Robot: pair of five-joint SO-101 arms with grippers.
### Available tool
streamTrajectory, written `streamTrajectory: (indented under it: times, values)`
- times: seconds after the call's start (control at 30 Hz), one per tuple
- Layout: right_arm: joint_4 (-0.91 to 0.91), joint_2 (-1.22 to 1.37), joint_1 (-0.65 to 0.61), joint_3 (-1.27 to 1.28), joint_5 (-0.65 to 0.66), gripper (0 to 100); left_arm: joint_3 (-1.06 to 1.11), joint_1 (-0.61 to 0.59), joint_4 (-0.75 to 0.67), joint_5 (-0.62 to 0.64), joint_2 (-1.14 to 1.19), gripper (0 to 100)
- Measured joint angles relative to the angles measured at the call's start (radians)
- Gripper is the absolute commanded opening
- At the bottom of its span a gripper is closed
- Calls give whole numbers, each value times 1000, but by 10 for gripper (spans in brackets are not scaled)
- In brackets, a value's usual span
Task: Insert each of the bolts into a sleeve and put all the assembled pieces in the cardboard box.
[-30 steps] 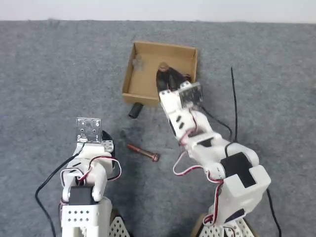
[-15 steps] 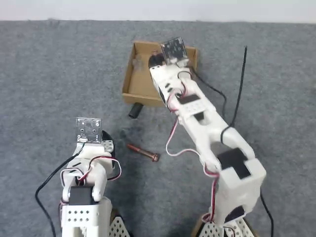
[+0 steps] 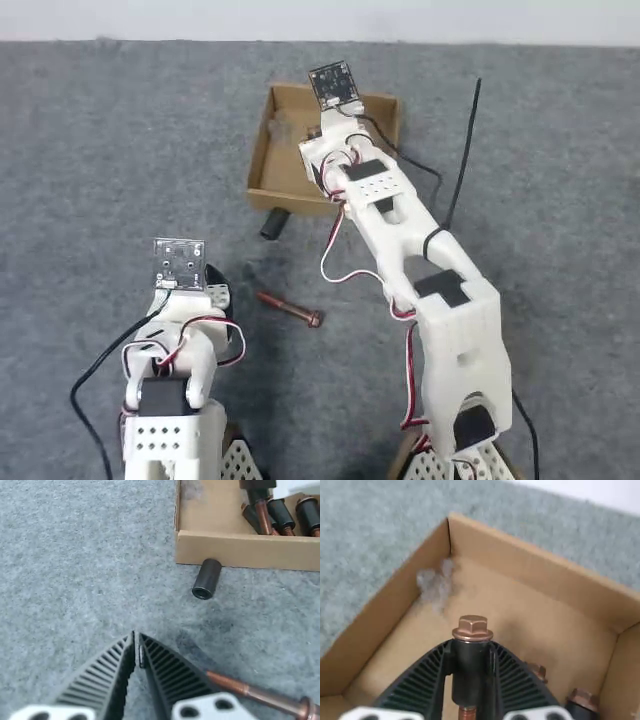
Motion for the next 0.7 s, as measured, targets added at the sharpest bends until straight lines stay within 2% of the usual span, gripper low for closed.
streamTrajectory:
  times: [0.27,0.43,0.7]
  values:
    - [152,75,0,-123,-3,19,0,0,0,0,0,13]
    - [235,83,0,-166,-3,117,0,0,0,0,0,13]
    - [278,81,2,-186,23,20,0,0,0,0,0,13]
